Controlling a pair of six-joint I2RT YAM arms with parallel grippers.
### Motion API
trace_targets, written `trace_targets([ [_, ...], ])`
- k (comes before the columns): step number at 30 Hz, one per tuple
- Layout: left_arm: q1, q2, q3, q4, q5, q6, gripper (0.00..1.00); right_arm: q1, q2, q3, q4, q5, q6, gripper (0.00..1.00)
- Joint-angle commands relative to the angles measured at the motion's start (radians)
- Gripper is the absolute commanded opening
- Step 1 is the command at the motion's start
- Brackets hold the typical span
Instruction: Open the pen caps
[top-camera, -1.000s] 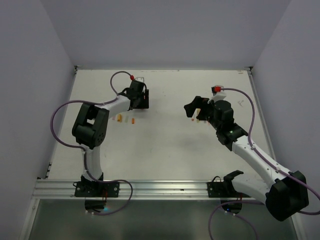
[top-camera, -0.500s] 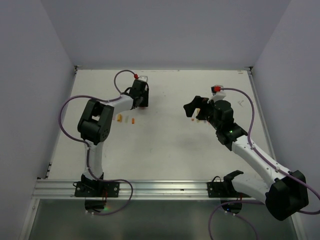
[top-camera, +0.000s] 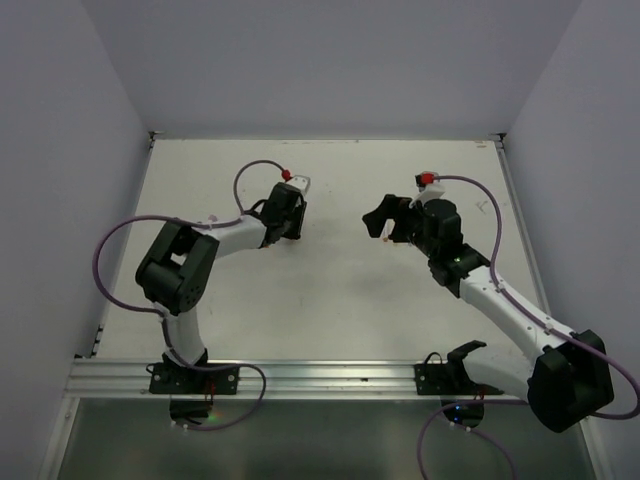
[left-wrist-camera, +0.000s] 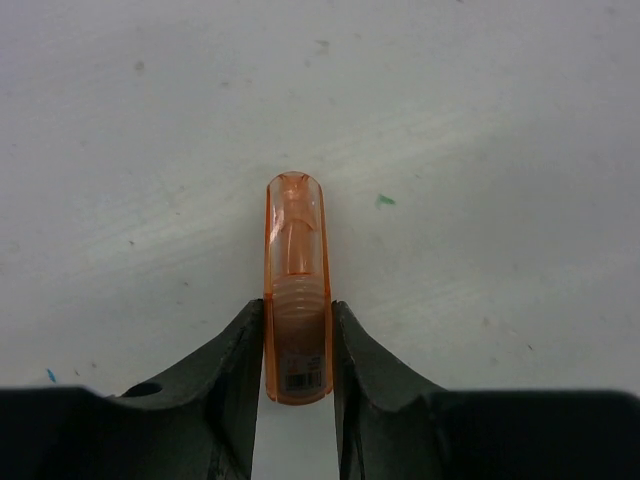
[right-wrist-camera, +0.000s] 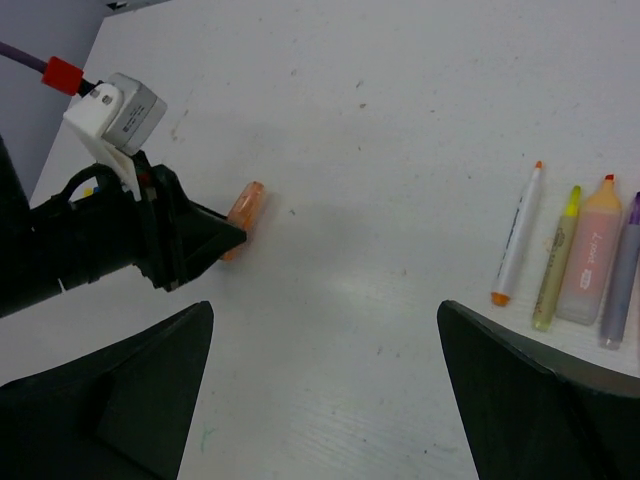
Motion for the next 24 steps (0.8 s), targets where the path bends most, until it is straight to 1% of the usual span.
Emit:
trace_targets([
  [1,-0.066,-0.163,-0.087,0.124,0.019,0.071,0.23,0.000,0.033,0.044,0.021,-0.114,0.017,0.98],
  [3,-0.076,-0.217,-0.162,0.177,0.051,0.074,0.23,-0.002,0.049,0.063,0.023,-0.165,0.017,0.98],
  [4,-0.080,-0.275,-0.188,0.200,0.092,0.081,0.23,-0.002,0.071,0.072,0.015,-0.194,0.017,0.97],
  [5,-0.081,-0.301,-0.215,0.242,0.109,0.086,0.22,-0.002,0.084,0.081,0.011,-0.252,0.017,0.97],
  [7,-0.084,-0.379,-0.281,0.276,0.160,0.103,0.22,-0.002,0.108,0.106,0.009,-0.312,0.017,0.96],
  [8,-0.084,-0.402,-0.317,0.303,0.172,0.110,0.22,-0.002,0.122,0.110,0.018,-0.376,0.022,0.95],
  [11,-0.090,-0.488,-0.365,0.355,0.246,0.141,0.22,-0.002,0.141,0.096,0.093,-0.452,0.057,0.93],
  [12,-0.092,-0.505,-0.391,0.368,0.305,0.149,0.21,-0.002,0.147,0.099,0.103,-0.495,0.061,0.92],
  [15,-0.104,-0.545,-0.408,0.380,0.355,0.170,0.21,-0.002,0.159,0.118,0.115,-0.574,0.072,0.89],
  [18,-0.115,-0.573,-0.413,0.385,0.393,0.190,0.21,-0.002,0.164,0.141,0.110,-0.607,0.086,0.86],
  [22,-0.124,-0.599,-0.410,0.403,0.441,0.195,0.21,-0.002,0.187,0.207,-0.020,-0.581,0.069,0.83],
  [24,-0.129,-0.611,-0.404,0.408,0.456,0.199,0.21,-0.002,0.199,0.228,-0.041,-0.576,0.071,0.82],
])
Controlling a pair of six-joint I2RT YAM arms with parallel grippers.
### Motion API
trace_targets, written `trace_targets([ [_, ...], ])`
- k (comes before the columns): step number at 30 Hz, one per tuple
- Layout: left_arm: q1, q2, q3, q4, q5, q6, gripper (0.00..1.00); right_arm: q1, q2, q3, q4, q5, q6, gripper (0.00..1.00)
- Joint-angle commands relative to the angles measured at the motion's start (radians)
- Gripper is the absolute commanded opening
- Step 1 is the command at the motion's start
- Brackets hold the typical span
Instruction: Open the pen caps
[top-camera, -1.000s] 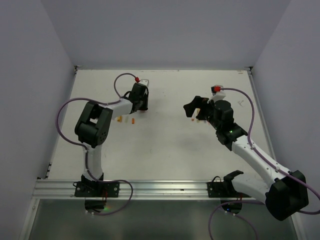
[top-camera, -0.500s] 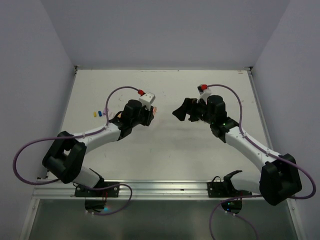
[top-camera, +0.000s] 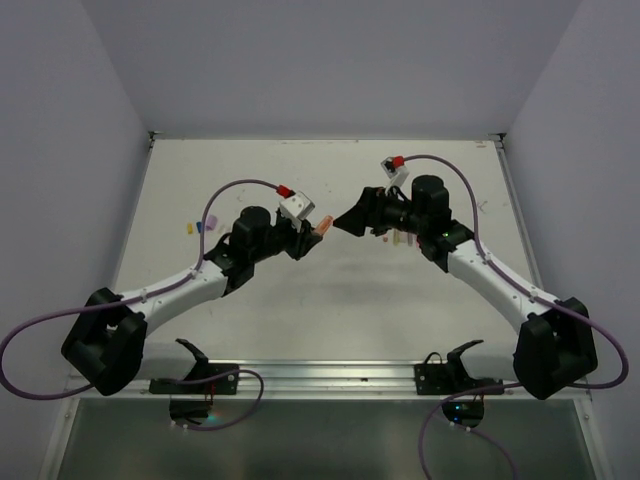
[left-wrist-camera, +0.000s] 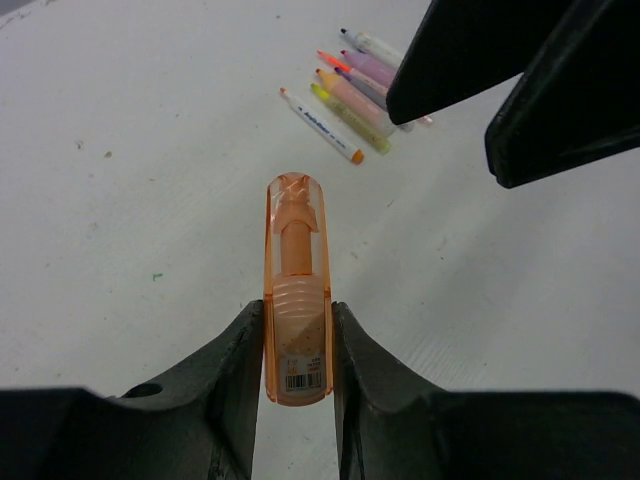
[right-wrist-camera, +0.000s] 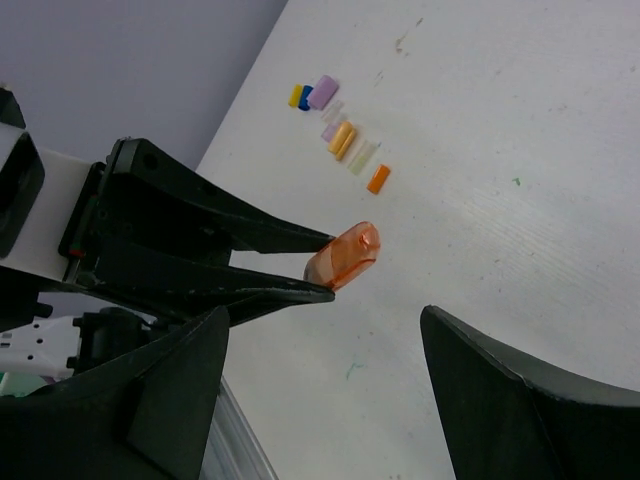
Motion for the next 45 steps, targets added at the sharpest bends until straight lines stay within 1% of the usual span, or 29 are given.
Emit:
trace_targets([
  [1,-0.013,-0.043,0.005,0.077,0.072,0.043,0.21,-0.002,0.020,0.072,-0.069,-0.031,0.013,0.80],
  [10,-0.027,-0.082,0.007,0.077,0.092,0.049,0.21,-0.002,0.065,0.129,-0.092,-0.060,0.039,0.74],
  [14,-0.025,-0.083,0.010,0.081,0.106,0.047,0.21,-0.002,0.080,0.135,-0.092,-0.068,0.039,0.68],
  [17,-0.027,-0.082,0.011,0.084,0.115,0.044,0.21,-0.002,0.091,0.139,-0.091,-0.099,0.043,0.65],
  [21,-0.028,-0.080,0.010,0.086,0.122,0.044,0.21,-0.002,0.112,0.142,-0.071,-0.137,0.053,0.57],
  [31,-0.028,-0.071,0.017,0.093,0.143,0.040,0.21,-0.002,0.131,0.139,-0.034,-0.158,0.072,0.47],
  [34,-0.030,-0.068,0.019,0.095,0.148,0.040,0.21,-0.002,0.140,0.139,-0.025,-0.165,0.079,0.42],
  [41,-0.028,-0.068,0.020,0.101,0.149,0.038,0.21,-0.002,0.148,0.138,-0.008,-0.175,0.088,0.37],
  [44,-0.030,-0.063,0.022,0.107,0.152,0.034,0.21,-0.002,0.149,0.135,-0.004,-0.180,0.089,0.31],
  [45,-0.030,-0.063,0.022,0.110,0.152,0.030,0.21,-0.002,0.148,0.135,-0.004,-0.181,0.089,0.27],
])
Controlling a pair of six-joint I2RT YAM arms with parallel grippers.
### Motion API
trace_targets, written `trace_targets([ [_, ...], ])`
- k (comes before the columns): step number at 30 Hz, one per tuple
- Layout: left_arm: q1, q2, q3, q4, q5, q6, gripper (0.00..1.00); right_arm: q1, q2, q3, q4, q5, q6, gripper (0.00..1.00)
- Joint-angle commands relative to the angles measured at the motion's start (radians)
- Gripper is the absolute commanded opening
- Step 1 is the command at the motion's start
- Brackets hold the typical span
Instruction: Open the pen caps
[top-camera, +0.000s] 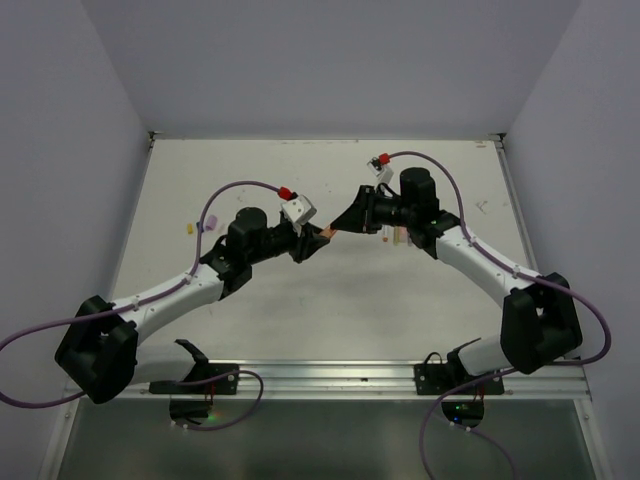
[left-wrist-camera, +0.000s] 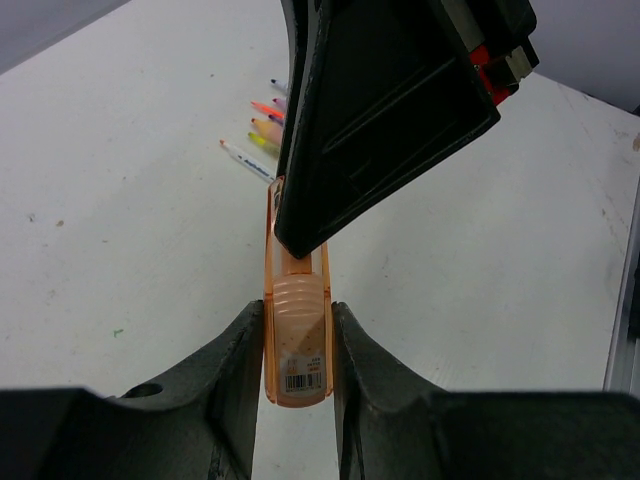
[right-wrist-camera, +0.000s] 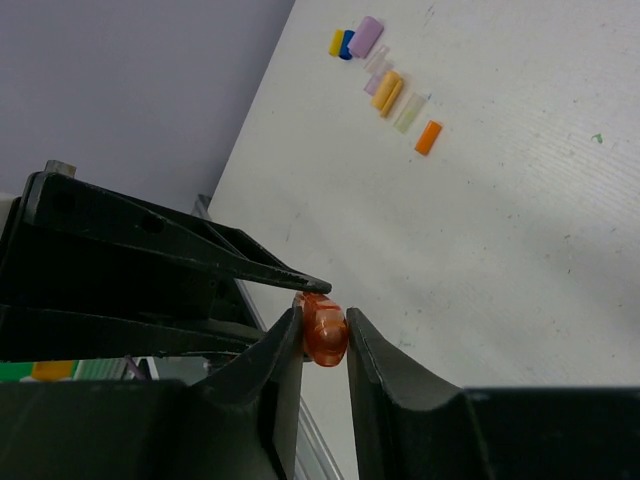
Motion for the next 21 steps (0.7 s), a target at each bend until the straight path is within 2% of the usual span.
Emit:
trace_targets([
  [1,-0.005,-0.001,0.020,0.066,0.017,0.007,0.21,-0.002,0.005,0.030,0.038,-0.034,0.012,0.24],
  [6,-0.004,-0.003,0.014,0.077,-0.009,-0.019,0.22,-0.002,-0.008,0.024,0.032,-0.037,0.006,0.11],
  [8,-0.005,-0.003,0.013,0.080,-0.034,-0.048,0.31,-0.002,-0.015,0.020,0.030,-0.027,0.004,0.01],
  [12,0.012,-0.012,-0.019,0.131,-0.072,-0.140,0.51,-0.003,-0.044,0.016,0.024,-0.005,-0.016,0.00],
  [13,0.025,-0.013,-0.032,0.151,-0.054,-0.172,0.59,-0.003,-0.057,0.015,0.024,-0.001,-0.022,0.00],
  [16,0.134,-0.015,-0.104,0.307,0.108,-0.365,0.70,-0.003,-0.078,0.015,0.015,0.018,-0.063,0.00],
  [17,0.204,-0.009,-0.121,0.354,0.195,-0.460,0.72,-0.003,-0.092,0.013,0.015,0.019,-0.069,0.00],
  [18,0.232,-0.006,-0.142,0.422,0.230,-0.493,0.73,-0.003,-0.097,0.013,0.016,0.019,-0.080,0.00],
  [21,0.271,0.002,-0.139,0.445,0.305,-0.533,0.78,-0.003,-0.107,0.015,0.041,-0.005,-0.085,0.00],
])
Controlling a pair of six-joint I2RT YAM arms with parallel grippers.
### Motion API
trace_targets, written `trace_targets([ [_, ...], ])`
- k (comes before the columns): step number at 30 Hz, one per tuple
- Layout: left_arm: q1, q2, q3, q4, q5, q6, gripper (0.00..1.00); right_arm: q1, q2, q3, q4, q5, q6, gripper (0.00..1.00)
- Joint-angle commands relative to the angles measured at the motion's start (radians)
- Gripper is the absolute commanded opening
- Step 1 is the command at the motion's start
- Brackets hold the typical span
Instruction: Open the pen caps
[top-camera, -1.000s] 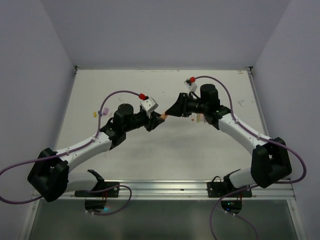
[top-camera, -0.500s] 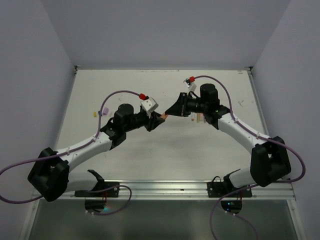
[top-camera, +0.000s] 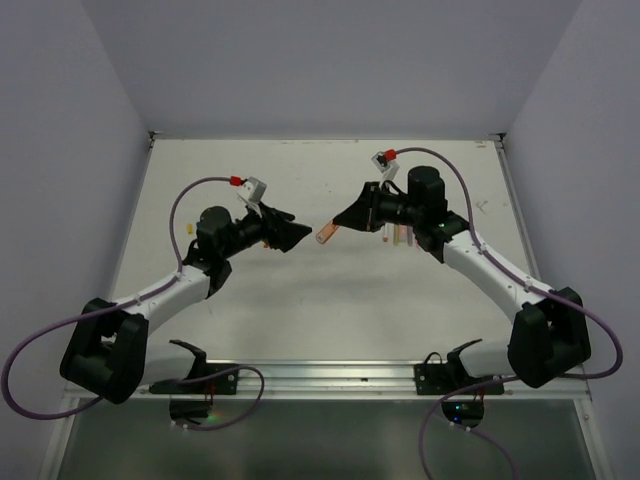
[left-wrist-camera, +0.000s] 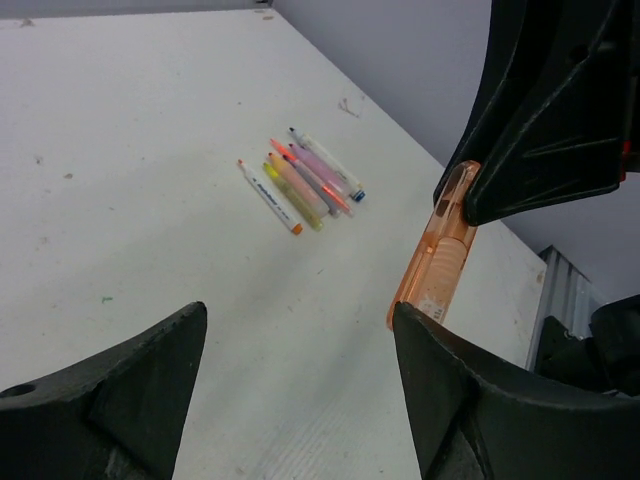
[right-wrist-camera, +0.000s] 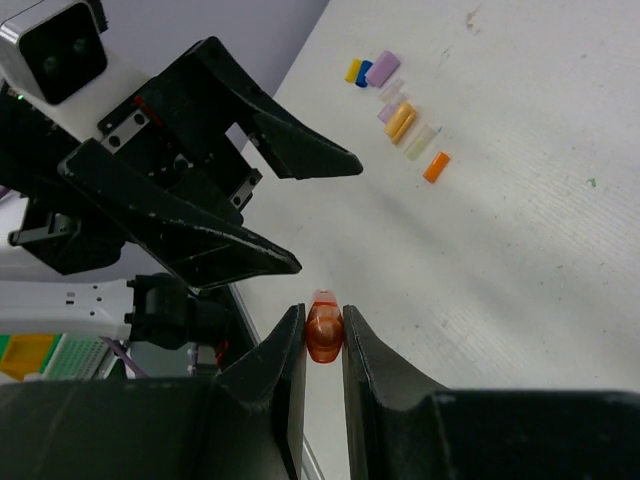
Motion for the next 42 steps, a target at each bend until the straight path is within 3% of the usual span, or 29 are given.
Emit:
trace_targets([
  [1,0.026,-0.001,-0.001,0.179,0.168,-0.148,0.78,-0.003,-0.042,0.020,0.038,-0.018,-0.036,0.00],
  [8,0.056,0.011,-0.023,0.364,0.344,-0.262,0.75,-0.003,-0.053,0.067,0.017,-0.095,-0.114,0.00],
  [13,0.058,0.015,-0.024,0.404,0.403,-0.269,0.69,-0.003,-0.065,0.092,0.047,-0.191,-0.131,0.00],
  [33,-0.005,0.068,0.023,0.435,0.398,-0.280,0.49,-0.003,-0.073,0.084,0.129,-0.276,-0.125,0.00],
  [42,-0.013,0.102,0.014,0.546,0.385,-0.378,0.39,-0.003,-0.081,0.070,0.139,-0.276,-0.139,0.00],
])
